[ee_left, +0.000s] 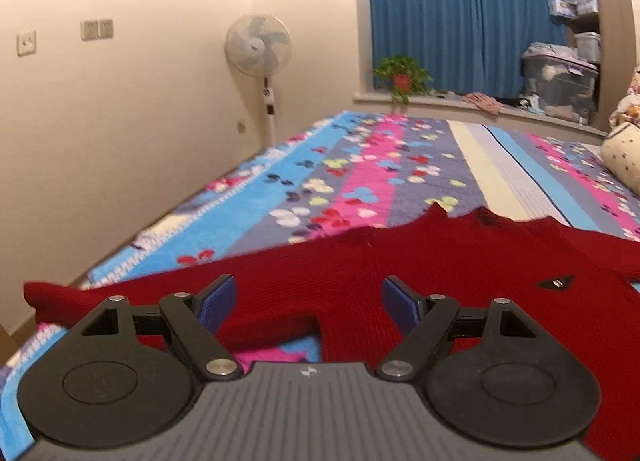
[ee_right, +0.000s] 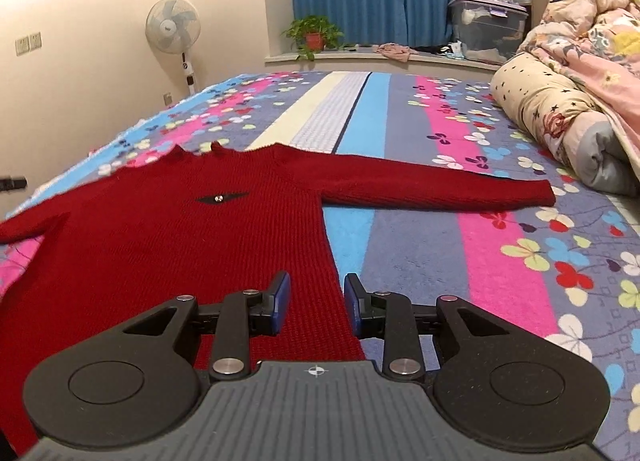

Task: Fold small clothes
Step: 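Reach the left tool to the sweater sleeve cuff and grasp it, then carry the grasped sleeve across the sweater body with the left tool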

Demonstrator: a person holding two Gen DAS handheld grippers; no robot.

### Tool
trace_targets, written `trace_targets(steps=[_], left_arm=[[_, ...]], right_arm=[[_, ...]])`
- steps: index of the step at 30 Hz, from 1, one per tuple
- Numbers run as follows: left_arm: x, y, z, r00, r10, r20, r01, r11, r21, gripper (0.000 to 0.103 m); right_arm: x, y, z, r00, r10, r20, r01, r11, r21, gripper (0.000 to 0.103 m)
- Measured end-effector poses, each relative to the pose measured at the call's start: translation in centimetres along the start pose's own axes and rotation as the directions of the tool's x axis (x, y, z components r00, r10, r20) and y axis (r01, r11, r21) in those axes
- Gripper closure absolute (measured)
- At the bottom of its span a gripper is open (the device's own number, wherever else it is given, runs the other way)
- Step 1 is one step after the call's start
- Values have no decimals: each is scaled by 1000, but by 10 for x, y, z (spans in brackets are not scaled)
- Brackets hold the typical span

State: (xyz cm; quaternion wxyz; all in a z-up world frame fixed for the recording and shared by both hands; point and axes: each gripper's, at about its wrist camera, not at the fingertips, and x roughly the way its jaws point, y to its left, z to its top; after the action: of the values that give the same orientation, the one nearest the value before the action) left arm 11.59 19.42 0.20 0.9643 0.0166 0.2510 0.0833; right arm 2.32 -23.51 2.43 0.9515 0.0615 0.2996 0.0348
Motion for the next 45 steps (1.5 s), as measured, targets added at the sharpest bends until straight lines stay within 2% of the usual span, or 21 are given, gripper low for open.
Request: trace_targets(steps=[6, 8, 11, 13, 16, 18, 19, 22, 24, 26, 27, 28, 29, 31, 35, 36, 38, 40, 42, 43, 45], left_arm=[[-27, 6, -10, 1000, -2, -5, 2, 1000, -17, 19], [-29, 12, -8, 999, -6, -31, 4, 998, -68, 19], [-26, 18, -5, 997, -12, -76, 1, 991, -137, 23], [-20, 19, -4, 996, -14, -89, 1, 989, -149, 37], [-13, 23, 1, 997, 9, -81, -21, 989, -146, 46], [-9, 31, 4, 995, 53, -82, -66, 984, -163, 56], [-5, 36, 5, 993, 74, -92, -90, 980, -178, 60], [13, 54, 5, 985, 117, -128, -143, 967, -213, 70], [28, 73, 2, 979, 144, -145, -176, 954, -242, 70], [48, 102, -8, 971, 161, -179, -212, 924, -317, 70], [58, 118, -14, 963, 180, -198, -243, 901, -359, 70], [64, 133, -18, 958, 189, -215, -263, 878, -400, 70], [71, 146, -23, 955, 186, -230, -273, 855, -441, 70], [81, 172, -32, 954, 153, -259, -275, 791, -546, 69], [97, 205, -49, 953, 68, -295, -272, 619, -736, 63], [102, 208, -51, 950, 62, -307, -282, 592, -754, 62], [108, 211, -52, 934, 105, -342, -338, 571, -748, 62], [112, 212, -53, 926, 130, -354, -364, 555, -748, 62], [114, 211, -50, 920, 159, -358, -383, 558, -737, 65], [115, 210, -49, 915, 179, -363, -398, 562, -725, 79], [115, 207, -46, 907, 217, -362, -419, 570, -707, 85]], right_arm=[[-30, 21, 4, 998, 25, 55, -24, 1000, -14, 69], [-30, 27, 6, 999, 24, 24, -23, 1000, -21, 60], [-31, 36, 19, 999, 46, 6, -46, 999, -10, 60], [-31, 43, 32, 998, 67, 17, -67, 998, -14, 60], [-23, 54, 56, 994, 108, 31, -107, 994, -32, 60], [-11, 64, 75, 991, 129, 36, -127, 990, -61, 56], [-3, 69, 84, 990, 138, 36, -135, 988, -77, 51], [20, 83, 105, 983, 173, 53, -163, 975, -152, 48], [35, 88, 108, 978, 199, 69, -184, 967, -175, 49], [52, 84, 99, 972, 219, 86, -205, 968, -144, 54], [64, 83, 91, 974, 217, 65, -208, 971, -121, 59], [78, 84, 85, 983, 183, 6, -181, 977, -108, 69], [90, 86, 81, 987, 153, -40, -157, 982, -105, 71], [102, 88, 77, 985, 162, -56, -167, 980, -106, 71], [111, 102, 73, 976, 202, -84, -214, 962, -170, 71], [114, 105, 70, 971, 211, -110, -228, 958, -172, 71], [123, 109, 64, 961, 210, -180, -242, 954, -177, 71], [134, 113, 56, 950, 187, -249, -239, 951, -196, 71], [144, 116, 46, 940, 158, -302, -227, 951, -211, 71], [148, 116, 42, 933, 149, -327, -225, 952, -208, 71], [154, 116, 37, 923, 145, -357, -225, 955, -195, 71]])
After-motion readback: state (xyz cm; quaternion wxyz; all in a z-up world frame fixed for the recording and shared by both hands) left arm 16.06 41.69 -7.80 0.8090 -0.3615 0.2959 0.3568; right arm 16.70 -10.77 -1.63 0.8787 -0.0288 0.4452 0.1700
